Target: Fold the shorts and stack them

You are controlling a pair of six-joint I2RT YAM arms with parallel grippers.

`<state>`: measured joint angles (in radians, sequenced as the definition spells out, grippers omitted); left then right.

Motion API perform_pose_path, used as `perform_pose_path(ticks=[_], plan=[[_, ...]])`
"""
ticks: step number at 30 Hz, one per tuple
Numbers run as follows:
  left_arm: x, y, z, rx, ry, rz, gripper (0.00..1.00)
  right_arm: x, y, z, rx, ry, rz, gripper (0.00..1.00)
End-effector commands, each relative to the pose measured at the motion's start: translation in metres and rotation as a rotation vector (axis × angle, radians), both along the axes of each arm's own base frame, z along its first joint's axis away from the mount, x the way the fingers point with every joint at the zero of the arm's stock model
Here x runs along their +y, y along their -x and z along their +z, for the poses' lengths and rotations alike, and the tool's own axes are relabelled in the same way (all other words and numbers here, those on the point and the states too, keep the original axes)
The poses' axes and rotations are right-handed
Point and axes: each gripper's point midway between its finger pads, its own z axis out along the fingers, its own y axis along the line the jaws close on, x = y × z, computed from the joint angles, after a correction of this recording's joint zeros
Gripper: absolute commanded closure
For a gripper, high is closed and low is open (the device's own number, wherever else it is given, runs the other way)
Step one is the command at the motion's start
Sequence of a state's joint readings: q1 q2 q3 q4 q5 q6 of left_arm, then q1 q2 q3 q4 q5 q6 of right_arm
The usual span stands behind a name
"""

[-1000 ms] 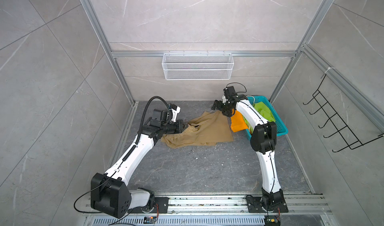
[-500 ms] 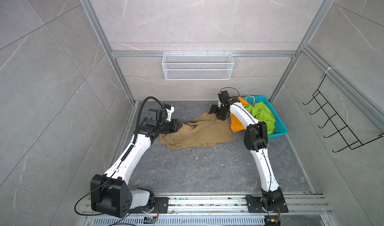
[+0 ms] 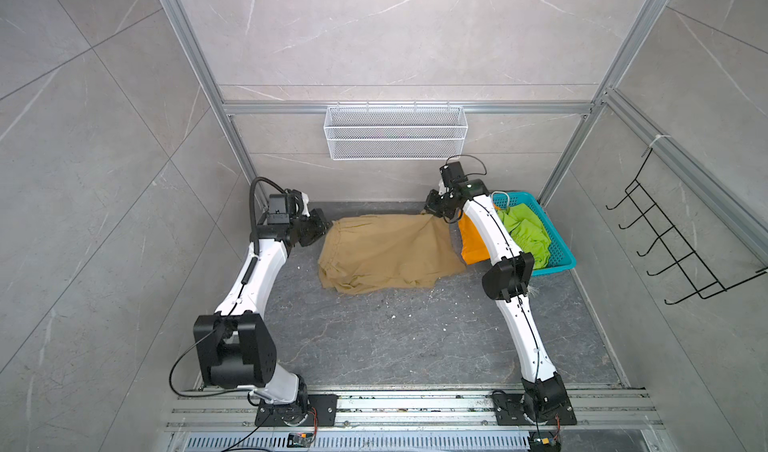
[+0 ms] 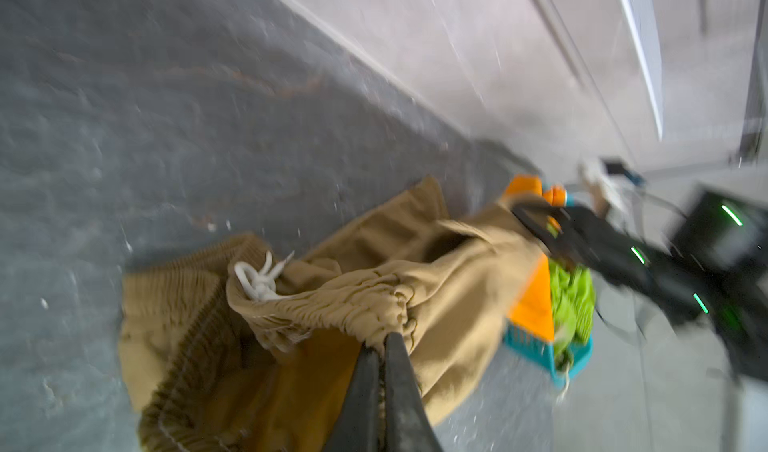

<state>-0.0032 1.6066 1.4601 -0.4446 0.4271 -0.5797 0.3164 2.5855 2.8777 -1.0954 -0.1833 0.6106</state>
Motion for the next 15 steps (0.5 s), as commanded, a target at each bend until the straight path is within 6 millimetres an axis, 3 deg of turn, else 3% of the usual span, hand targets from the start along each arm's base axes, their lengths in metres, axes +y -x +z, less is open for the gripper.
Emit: perform_pose_path(ticks=[1,3,5,7,8,11,15], plan=[[-0.001,-0.044,0.094,-0.202,0.061,0.020,1.00,-0.047,0.020,0.126,-0.233,0.027,-0.067,1.00],[-0.006,-0.056,0.151,-0.317,0.082,-0.011,1.00,-0.065,0.032,0.175,-0.334,0.023,-0.096,1.00],[-0.005,-0.053,0.198,-0.423,0.079,-0.015,1.00,-0.080,0.052,0.221,-0.434,0.037,-0.106,1.00],[0.003,-0.045,0.214,-0.459,0.061,0.008,1.00,-0.088,0.070,0.243,-0.485,0.067,-0.101,1.00],[0.007,-0.038,0.213,-0.456,0.062,0.019,1.00,-0.091,0.080,0.241,-0.479,0.086,-0.088,1.00],[0.018,-0.022,0.170,-0.387,0.073,0.064,1.00,-0.097,0.105,0.195,-0.385,0.122,-0.066,1.00],[0.024,0.016,0.066,-0.199,0.075,0.116,1.00,-0.097,0.141,0.078,-0.184,0.106,-0.046,1.00]])
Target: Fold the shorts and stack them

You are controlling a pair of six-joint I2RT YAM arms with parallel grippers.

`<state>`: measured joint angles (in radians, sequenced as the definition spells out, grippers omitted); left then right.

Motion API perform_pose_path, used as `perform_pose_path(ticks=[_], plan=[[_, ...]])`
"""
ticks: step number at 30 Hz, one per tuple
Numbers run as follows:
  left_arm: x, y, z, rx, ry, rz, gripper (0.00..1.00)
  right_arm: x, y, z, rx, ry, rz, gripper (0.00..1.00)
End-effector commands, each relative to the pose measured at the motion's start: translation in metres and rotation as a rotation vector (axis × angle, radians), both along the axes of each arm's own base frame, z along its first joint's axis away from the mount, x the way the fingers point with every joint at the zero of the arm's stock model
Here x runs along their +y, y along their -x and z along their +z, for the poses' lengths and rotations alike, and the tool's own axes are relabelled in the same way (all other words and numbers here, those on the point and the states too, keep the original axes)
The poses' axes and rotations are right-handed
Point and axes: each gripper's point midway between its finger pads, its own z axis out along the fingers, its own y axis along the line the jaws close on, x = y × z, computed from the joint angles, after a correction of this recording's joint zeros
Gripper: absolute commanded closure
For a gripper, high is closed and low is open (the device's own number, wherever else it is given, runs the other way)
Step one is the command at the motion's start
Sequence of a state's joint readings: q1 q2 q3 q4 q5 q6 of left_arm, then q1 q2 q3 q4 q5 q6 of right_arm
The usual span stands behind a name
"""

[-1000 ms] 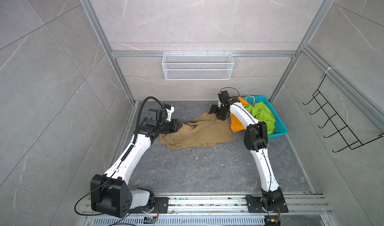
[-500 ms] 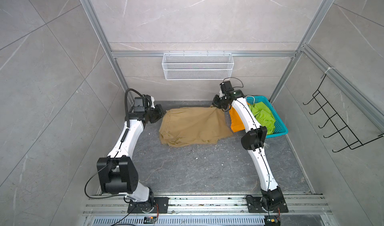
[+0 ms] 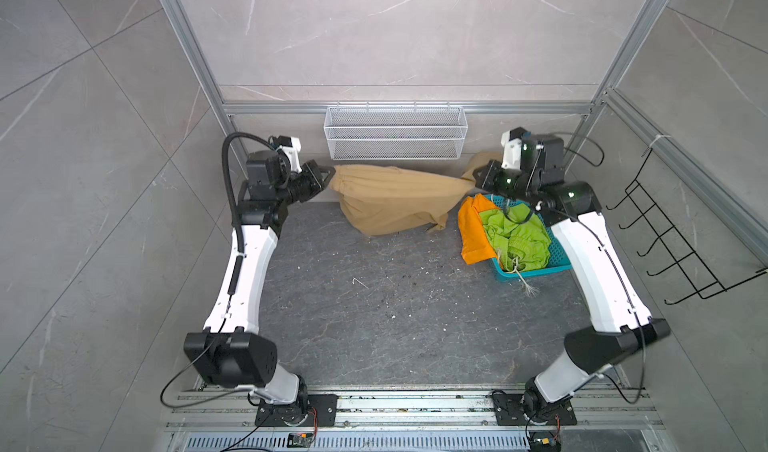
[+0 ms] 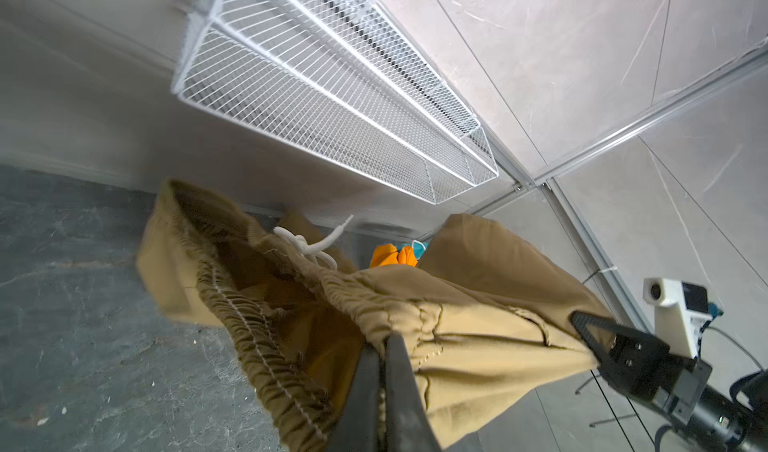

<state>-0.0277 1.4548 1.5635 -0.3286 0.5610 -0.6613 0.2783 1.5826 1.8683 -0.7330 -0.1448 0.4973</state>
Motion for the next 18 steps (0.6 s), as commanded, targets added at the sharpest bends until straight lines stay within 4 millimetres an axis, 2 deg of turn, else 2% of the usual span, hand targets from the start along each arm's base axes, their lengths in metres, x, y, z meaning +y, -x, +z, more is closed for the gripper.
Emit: perform_pose_path(ticks=[1,3,5,7,9,10,11,12,14,15,17,18], plan=[[0.055,0.003,-0.100,0.195,-0.034,0.233,1.00,-0.022,0.005,-0.140,0.260,0.087,-0.062,1.00],[0.062,0.033,-0.151,0.301,-0.062,0.278,1.00,-0.020,0.025,-0.186,0.349,0.063,-0.049,1.00],[0.069,0.062,-0.195,0.405,-0.095,0.316,1.00,-0.018,0.046,-0.225,0.426,0.050,-0.041,1.00],[0.074,0.089,-0.228,0.493,-0.134,0.342,0.98,-0.020,0.063,-0.256,0.492,0.065,-0.042,0.98],[0.082,0.111,-0.253,0.581,-0.161,0.382,0.85,-0.019,0.077,-0.279,0.551,0.078,-0.037,0.89],[0.087,0.119,-0.260,0.612,-0.168,0.406,0.74,-0.016,0.084,-0.288,0.576,0.082,-0.023,0.81],[0.097,0.127,-0.266,0.650,-0.181,0.462,0.63,-0.012,0.090,-0.295,0.599,0.089,-0.006,0.71],[0.105,0.133,-0.267,0.668,-0.189,0.511,0.56,-0.009,0.095,-0.298,0.615,0.095,0.009,0.63],[0.115,0.131,-0.251,0.610,-0.187,0.561,0.44,-0.001,0.100,-0.294,0.623,0.111,0.038,0.46],[0.116,0.125,-0.240,0.567,-0.180,0.574,0.36,0.001,0.099,-0.288,0.612,0.117,0.042,0.39],[0.115,0.108,-0.212,0.472,-0.139,0.572,0.33,0.005,0.090,-0.264,0.566,0.117,0.051,0.21],[0.110,0.097,-0.202,0.439,-0.113,0.549,0.27,0.008,0.085,-0.253,0.547,0.116,0.059,0.14]])
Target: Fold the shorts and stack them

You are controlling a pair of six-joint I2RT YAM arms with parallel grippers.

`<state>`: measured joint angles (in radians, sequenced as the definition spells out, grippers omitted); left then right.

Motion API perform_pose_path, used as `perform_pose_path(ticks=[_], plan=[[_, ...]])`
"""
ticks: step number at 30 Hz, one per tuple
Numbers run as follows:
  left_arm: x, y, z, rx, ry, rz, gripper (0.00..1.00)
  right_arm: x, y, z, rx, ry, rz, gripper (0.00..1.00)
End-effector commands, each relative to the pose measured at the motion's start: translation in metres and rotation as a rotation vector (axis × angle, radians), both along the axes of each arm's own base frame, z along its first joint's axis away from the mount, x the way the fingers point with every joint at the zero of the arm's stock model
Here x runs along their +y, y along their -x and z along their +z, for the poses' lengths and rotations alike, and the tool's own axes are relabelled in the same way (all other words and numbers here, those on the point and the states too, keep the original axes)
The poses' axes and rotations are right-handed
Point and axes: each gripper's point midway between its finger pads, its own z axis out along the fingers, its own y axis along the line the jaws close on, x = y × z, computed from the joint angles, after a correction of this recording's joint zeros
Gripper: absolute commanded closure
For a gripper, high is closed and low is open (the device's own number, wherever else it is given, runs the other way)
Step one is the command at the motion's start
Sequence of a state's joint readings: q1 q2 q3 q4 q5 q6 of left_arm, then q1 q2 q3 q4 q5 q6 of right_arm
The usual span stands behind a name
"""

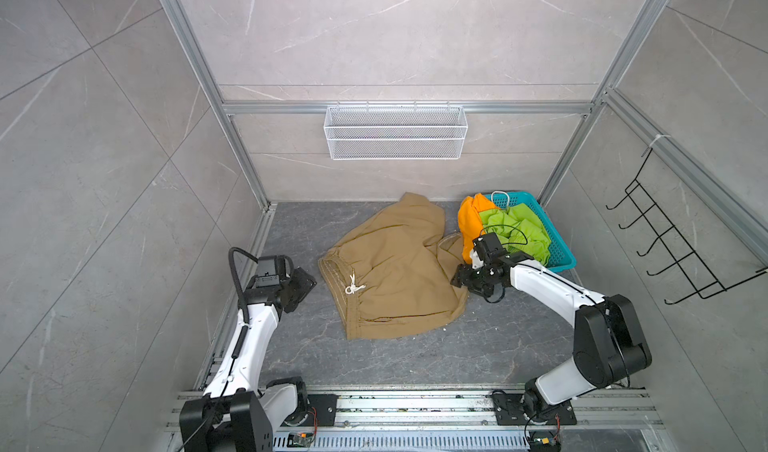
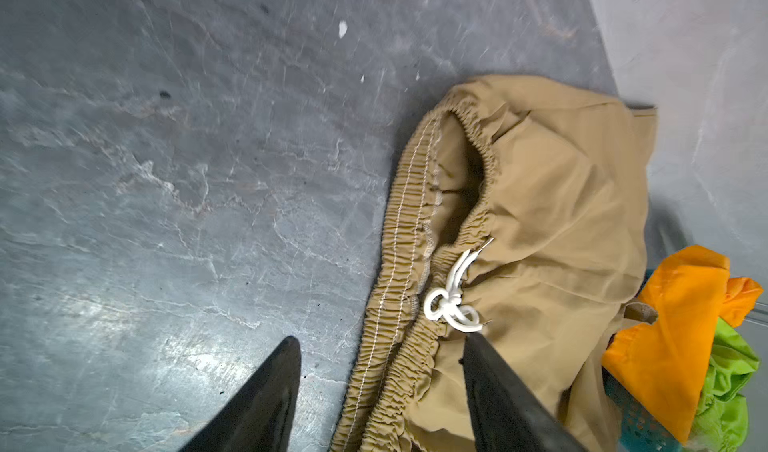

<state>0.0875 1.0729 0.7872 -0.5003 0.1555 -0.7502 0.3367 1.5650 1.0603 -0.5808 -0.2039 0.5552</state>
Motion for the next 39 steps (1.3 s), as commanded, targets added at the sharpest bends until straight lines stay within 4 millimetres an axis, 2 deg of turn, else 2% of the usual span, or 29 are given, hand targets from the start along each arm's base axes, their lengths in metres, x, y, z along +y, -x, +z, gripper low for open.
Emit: perform_pose_path(ticks=[1,3,5,6,9,11,16,18,23,32,36,38,39], plan=[[0.000,-0.042,0.052,-0.182,0.019,0.007,0.24,0.007,-0.023,0.051,-0.112,-0.007,0.015,0.08],[-0.021,-0.064,0.054,-0.171,0.094,-0.065,0.22,0.012,-0.037,0.067,-0.145,-0.012,0.016,0.01],[-0.041,-0.080,0.046,-0.113,0.106,-0.153,0.22,0.019,-0.052,0.077,-0.155,-0.018,0.020,0.00],[-0.044,-0.085,0.040,-0.088,0.086,-0.175,0.22,0.024,-0.058,0.080,-0.154,-0.016,0.029,0.00],[-0.036,-0.099,0.017,-0.018,0.039,-0.173,0.21,0.039,-0.076,0.083,-0.175,-0.029,0.046,0.00],[-0.028,-0.109,0.004,0.039,-0.001,-0.174,0.21,0.049,-0.087,0.075,-0.155,-0.041,0.059,0.00],[-0.028,-0.129,-0.023,0.117,0.006,-0.213,0.23,0.063,-0.103,0.055,-0.126,-0.049,0.076,0.00],[-0.029,-0.136,-0.032,0.135,0.014,-0.224,0.24,0.065,-0.104,0.047,-0.111,-0.053,0.082,0.00],[-0.047,-0.148,-0.052,0.170,0.072,-0.276,0.28,0.067,-0.099,0.030,-0.085,-0.056,0.089,0.00],[-0.057,-0.146,-0.068,0.216,0.099,-0.279,0.36,0.063,-0.092,0.011,-0.064,-0.046,0.086,0.00],[-0.068,-0.146,-0.072,0.227,0.111,-0.296,0.45,0.063,-0.091,0.009,-0.061,-0.049,0.086,0.00],[-0.070,-0.147,-0.075,0.229,0.097,-0.303,0.55,0.063,-0.091,0.010,-0.064,-0.051,0.084,0.00],[-0.070,-0.148,-0.078,0.228,0.099,-0.306,0.63,0.063,-0.091,0.010,-0.066,-0.051,0.083,0.00]])
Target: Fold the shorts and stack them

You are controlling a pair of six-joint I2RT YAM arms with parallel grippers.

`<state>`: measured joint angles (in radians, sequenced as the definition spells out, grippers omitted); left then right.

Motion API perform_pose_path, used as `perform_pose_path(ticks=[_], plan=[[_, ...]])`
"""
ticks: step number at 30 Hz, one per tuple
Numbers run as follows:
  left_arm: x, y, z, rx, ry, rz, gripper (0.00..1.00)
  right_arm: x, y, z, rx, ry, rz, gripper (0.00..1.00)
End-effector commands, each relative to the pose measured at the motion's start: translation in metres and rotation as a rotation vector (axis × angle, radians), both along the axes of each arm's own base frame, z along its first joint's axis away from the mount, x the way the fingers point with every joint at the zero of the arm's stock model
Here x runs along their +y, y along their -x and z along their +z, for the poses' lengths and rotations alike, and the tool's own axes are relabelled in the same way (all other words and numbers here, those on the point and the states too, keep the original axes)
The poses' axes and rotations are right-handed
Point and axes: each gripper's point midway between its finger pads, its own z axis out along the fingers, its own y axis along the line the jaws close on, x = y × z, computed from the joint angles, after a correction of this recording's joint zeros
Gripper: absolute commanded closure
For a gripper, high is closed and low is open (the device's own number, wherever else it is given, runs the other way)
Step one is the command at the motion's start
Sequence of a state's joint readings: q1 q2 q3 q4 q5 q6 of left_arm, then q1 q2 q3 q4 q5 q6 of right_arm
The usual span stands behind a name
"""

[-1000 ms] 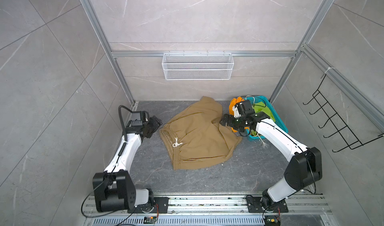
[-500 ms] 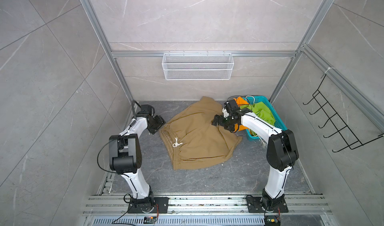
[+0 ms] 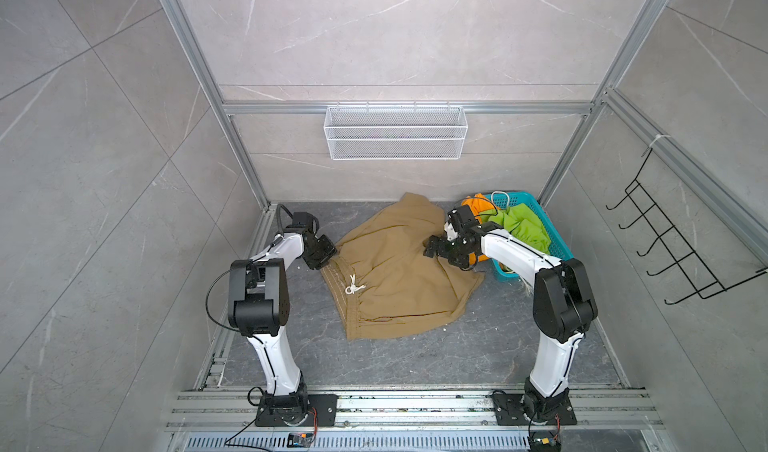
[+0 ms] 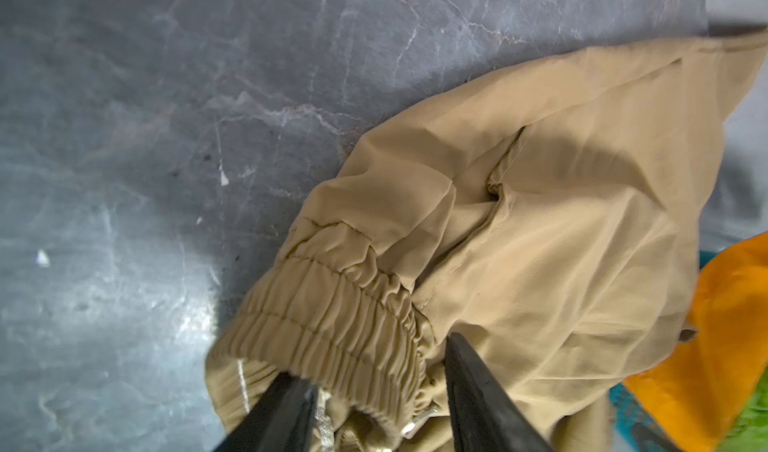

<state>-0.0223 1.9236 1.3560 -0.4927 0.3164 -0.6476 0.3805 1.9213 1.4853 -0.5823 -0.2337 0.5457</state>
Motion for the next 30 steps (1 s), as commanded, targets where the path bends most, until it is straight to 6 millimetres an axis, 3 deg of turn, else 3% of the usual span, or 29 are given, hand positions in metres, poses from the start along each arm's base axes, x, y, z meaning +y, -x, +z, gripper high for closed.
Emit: perform_pose_path(ticks=[1,3,6,9,12,17,22,27,30], plan=[[-0.008,-0.009,0.001,-0.015,0.011,-0.031,0.70,0.003,0.003,0.001,-0.011,-0.006,0.018,0.00],[-0.007,-0.012,-0.002,-0.013,0.006,-0.047,0.86,0.002,0.005,0.001,-0.010,-0.003,0.018,0.00],[-0.006,-0.017,0.009,-0.032,-0.013,-0.096,1.00,-0.005,0.009,-0.004,-0.004,0.014,0.011,0.00],[0.006,-0.018,0.032,-0.106,-0.014,-0.121,1.00,-0.015,0.015,-0.015,0.014,0.032,-0.004,0.00],[0.034,-0.014,0.040,-0.126,0.016,-0.096,1.00,-0.027,0.022,-0.032,0.041,0.058,-0.023,0.01],[0.082,-0.010,0.024,-0.082,0.139,0.025,1.00,-0.045,0.037,-0.061,0.092,0.079,-0.051,0.00],[0.093,-0.010,0.013,-0.043,0.137,0.074,1.00,-0.050,0.047,-0.071,0.111,0.068,-0.059,0.00],[0.104,-0.009,0.032,-0.074,0.061,0.102,0.75,-0.047,0.048,-0.064,0.094,0.049,-0.050,0.00],[0.123,-0.002,0.038,-0.049,-0.062,0.111,0.69,-0.045,0.045,-0.058,0.084,0.035,-0.047,0.00]])
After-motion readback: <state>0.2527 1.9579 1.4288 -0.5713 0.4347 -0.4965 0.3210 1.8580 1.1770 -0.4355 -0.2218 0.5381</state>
